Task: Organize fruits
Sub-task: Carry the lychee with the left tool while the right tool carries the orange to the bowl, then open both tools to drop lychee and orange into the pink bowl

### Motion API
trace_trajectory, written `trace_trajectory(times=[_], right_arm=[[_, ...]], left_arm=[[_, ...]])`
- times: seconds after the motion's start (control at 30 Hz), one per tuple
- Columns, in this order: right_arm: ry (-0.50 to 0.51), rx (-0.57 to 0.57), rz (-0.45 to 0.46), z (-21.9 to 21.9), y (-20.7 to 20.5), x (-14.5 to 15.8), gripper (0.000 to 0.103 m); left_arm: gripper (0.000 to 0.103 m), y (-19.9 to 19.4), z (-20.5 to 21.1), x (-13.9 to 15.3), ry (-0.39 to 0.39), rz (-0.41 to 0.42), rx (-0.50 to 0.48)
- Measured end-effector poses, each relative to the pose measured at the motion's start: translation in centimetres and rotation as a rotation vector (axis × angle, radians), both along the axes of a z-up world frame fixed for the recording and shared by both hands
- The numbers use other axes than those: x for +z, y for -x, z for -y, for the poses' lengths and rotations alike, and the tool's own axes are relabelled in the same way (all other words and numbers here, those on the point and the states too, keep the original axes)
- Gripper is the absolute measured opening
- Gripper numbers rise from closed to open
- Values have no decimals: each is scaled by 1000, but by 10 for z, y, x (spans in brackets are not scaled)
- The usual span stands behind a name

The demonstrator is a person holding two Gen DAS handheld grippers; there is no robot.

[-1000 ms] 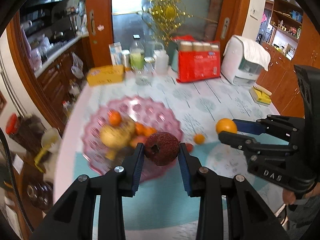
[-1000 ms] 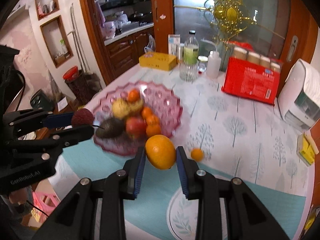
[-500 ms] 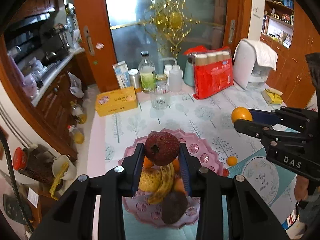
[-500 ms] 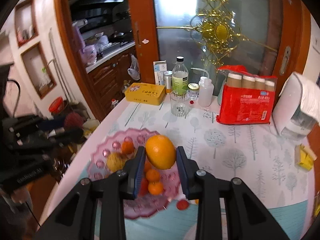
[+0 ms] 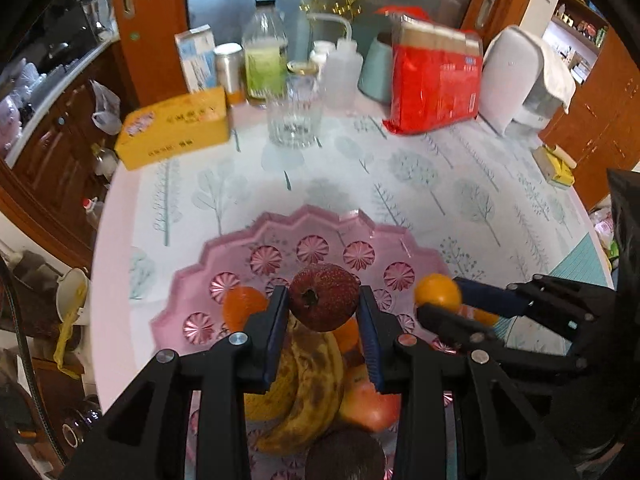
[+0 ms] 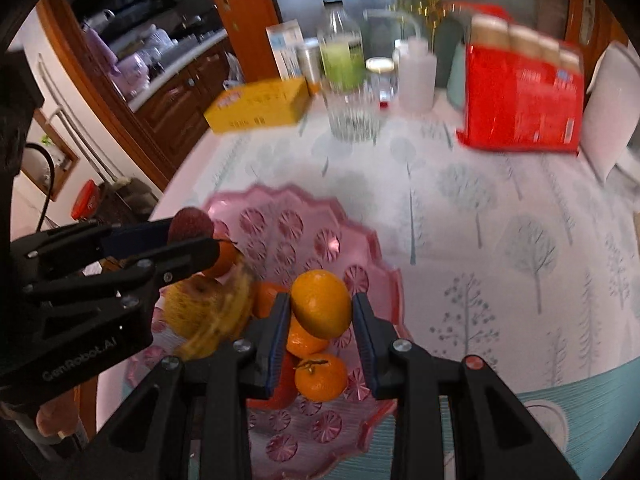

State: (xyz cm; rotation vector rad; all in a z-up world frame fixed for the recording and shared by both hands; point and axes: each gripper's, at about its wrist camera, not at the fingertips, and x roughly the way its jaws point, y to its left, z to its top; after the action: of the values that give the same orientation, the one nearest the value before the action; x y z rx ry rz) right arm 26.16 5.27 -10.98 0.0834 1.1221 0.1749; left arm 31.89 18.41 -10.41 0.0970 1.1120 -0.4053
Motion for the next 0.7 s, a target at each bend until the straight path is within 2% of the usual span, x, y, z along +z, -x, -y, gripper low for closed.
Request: trace_trajectory(times=[0.27,0.53,0.6,0.63,0.67,0.7], right_arm=[[30,14,-38,-7,-12,-27,32],[52,18,-56,-8,-18,-42,32],[62,18,-53,-9,-17,-42,33],[62,19,-50,-8,-17,-42,33],[58,20,-44,-8,-16,-42,33],[52,22,-38,-8,-15,-41,33]], left_arm=[[33,-13,12,-33,-31,-40,-26],[33,-19,13,-44,-58,-44,-34],[43,-18,12,-43,-63,-41,-29],[61,-18,12,-43,-63,-40,-26],[73,-17,11,-41,-59,-33,-18],[75,-16,10,-38,-53,-20,-12]])
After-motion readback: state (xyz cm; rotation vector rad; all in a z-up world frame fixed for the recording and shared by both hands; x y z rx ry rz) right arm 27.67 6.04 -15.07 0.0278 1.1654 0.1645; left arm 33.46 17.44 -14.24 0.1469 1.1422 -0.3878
